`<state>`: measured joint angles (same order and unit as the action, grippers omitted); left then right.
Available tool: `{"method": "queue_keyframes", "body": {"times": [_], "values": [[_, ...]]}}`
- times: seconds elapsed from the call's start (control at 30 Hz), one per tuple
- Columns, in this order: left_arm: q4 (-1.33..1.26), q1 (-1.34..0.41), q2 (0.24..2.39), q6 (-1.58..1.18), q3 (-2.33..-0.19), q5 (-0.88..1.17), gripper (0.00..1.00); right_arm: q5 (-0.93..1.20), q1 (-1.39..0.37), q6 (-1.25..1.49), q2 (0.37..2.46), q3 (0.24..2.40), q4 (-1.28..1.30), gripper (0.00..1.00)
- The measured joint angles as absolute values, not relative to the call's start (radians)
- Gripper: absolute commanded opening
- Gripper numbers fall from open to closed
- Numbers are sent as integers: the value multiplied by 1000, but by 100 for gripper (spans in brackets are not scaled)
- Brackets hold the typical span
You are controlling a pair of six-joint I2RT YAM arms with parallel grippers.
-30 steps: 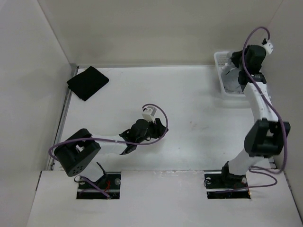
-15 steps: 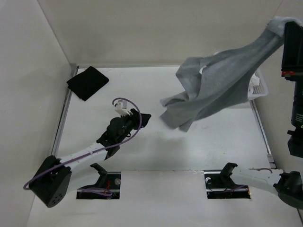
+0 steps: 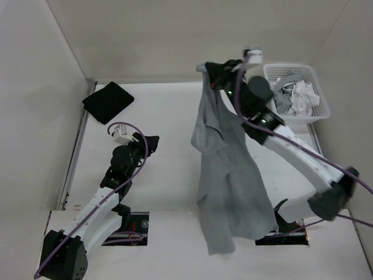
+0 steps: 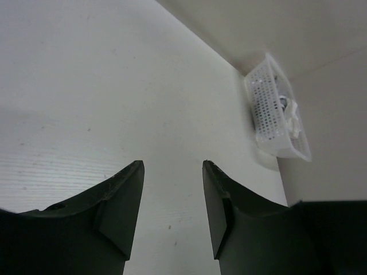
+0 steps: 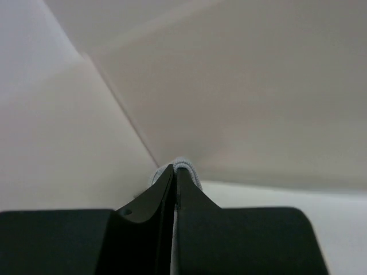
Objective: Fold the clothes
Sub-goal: Move the tank top to the center of the board
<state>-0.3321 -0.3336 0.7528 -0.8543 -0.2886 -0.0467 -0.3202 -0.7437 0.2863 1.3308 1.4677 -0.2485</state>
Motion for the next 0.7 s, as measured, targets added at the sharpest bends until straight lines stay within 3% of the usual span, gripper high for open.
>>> {"method": "queue_keyframes", "body": {"times": [0.13,0.2,0.27,0.37,0.43,0.53,0.7], "values": [[-318,-319,844,-853,-288,-44,41,-180,-592,391,1737,1592,-224,5],[-306,-321,876,-849,-288,-47,41,-101,-505,448,2032,1847,-127,9],[-302,-327,888,-840,-288,-57,41,-78,-440,489,2249,2098,-45,25],[-299,-348,902,-822,-289,-75,41,-83,-369,550,2357,2224,32,56],[-291,-370,921,-810,-292,-85,40,-94,-323,579,2349,2225,59,59],[-263,-426,970,-780,-300,-116,39,-108,-272,607,2230,2085,38,57],[-195,-529,1081,-736,-318,-200,36,-108,-278,625,1858,1619,-56,14]]}}
